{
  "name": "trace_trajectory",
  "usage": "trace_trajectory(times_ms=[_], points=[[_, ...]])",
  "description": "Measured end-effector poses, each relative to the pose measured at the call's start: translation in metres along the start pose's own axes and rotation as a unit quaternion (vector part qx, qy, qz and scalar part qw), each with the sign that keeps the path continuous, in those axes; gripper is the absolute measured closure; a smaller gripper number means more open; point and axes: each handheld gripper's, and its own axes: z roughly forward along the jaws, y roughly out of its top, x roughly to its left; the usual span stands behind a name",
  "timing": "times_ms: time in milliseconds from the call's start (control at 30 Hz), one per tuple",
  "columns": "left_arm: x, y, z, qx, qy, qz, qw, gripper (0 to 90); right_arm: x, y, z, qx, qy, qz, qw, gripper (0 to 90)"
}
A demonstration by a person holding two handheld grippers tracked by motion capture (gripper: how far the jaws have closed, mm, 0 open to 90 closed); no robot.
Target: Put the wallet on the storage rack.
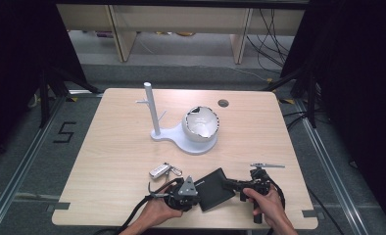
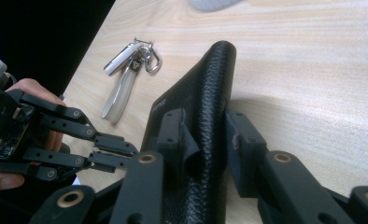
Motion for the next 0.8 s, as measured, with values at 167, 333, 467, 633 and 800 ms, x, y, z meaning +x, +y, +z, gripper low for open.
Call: trace_trajectory(times_ms=[167, 333, 467, 633, 800], points=[[-0.001, -0.001, 0.0, -0.002, 0.002, -0.007, 1.0, 83.6, 0.005, 0.001, -0.003, -0.003, 0.01, -0.011, 0.9999, 74.7], [-0.002, -0.001, -0.002, -0.003, -0.01, -0.014, 0.9999, 76.4, 0.017, 0.003, -0.006, -0.005, 0.019, -0.015, 0.9997, 77.7], [-0.004, -0.001, -0.01, -0.017, 0.0, -0.024, 0.9996, 66.1, 0.02, 0.005, -0.007, -0.015, 0.034, -0.049, 0.9981, 78.9], [-0.01, -0.005, -0.029, -0.045, 0.002, -0.051, 0.9977, 47.3, 0.03, 0.011, -0.008, -0.029, 0.032, -0.094, 0.9947, 79.4], [-0.016, -0.016, -0.053, -0.039, 0.033, -0.035, 0.9981, 35.2, 0.041, 0.023, -0.017, -0.046, 0.042, -0.113, 0.9917, 79.5]])
